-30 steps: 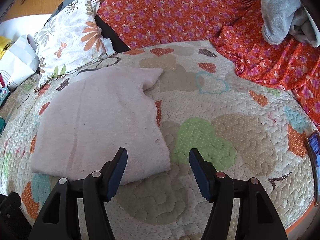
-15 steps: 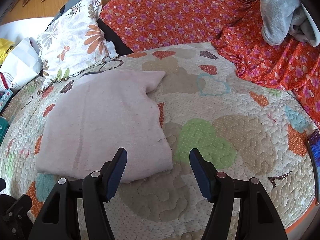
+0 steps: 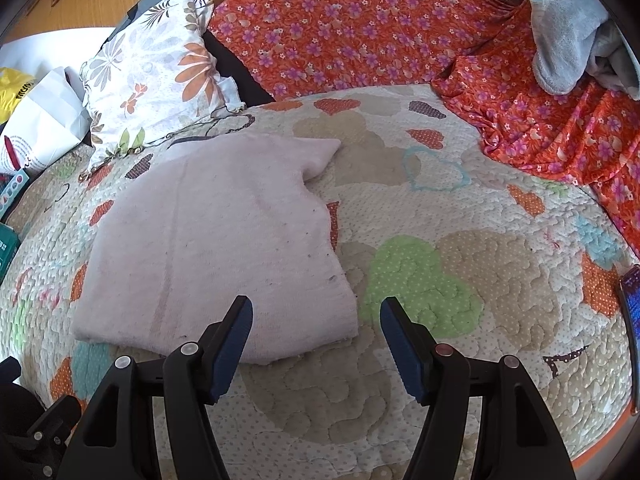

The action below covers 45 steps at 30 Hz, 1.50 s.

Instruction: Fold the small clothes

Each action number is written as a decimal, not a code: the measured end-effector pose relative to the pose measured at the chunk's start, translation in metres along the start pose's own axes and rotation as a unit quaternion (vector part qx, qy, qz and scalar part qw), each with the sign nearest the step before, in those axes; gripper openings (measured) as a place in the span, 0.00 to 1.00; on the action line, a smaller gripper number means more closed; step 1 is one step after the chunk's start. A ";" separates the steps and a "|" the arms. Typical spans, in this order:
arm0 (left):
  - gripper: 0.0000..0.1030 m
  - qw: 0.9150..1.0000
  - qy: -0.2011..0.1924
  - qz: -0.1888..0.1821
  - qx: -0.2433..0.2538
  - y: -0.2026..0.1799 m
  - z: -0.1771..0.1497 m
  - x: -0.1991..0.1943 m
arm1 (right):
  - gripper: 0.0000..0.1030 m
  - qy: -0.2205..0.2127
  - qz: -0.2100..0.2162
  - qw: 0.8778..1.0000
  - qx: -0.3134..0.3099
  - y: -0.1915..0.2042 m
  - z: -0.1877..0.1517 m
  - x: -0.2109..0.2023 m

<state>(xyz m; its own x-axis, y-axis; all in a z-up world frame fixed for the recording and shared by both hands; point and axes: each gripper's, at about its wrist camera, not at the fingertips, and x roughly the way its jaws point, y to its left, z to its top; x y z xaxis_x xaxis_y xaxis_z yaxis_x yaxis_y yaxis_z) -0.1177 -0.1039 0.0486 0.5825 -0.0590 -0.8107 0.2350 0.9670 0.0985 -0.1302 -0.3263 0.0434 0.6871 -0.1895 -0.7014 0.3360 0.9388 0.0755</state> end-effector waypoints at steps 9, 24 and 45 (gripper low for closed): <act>1.00 1.000 0.005 0.006 -0.002 0.000 -0.001 0.005 | 0.69 0.001 0.000 1.000 -0.004 0.003 0.000 0.002; 1.00 1.000 0.013 0.014 0.018 -0.011 -0.006 0.010 | 0.71 0.000 0.004 1.000 -0.007 0.003 -0.001 0.001; 1.00 0.999 0.037 0.000 0.009 -0.013 -0.005 0.021 | 0.72 -0.028 0.002 1.000 0.004 -0.002 0.002 -0.009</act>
<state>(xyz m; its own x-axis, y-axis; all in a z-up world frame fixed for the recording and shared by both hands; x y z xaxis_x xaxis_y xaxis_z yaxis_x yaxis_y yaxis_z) -0.1123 -0.1160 0.0272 0.5236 -0.0389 -0.8511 0.2494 0.9622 0.1095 -0.1355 -0.3271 0.0512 0.7237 -0.2010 -0.6602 0.3372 0.9377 0.0842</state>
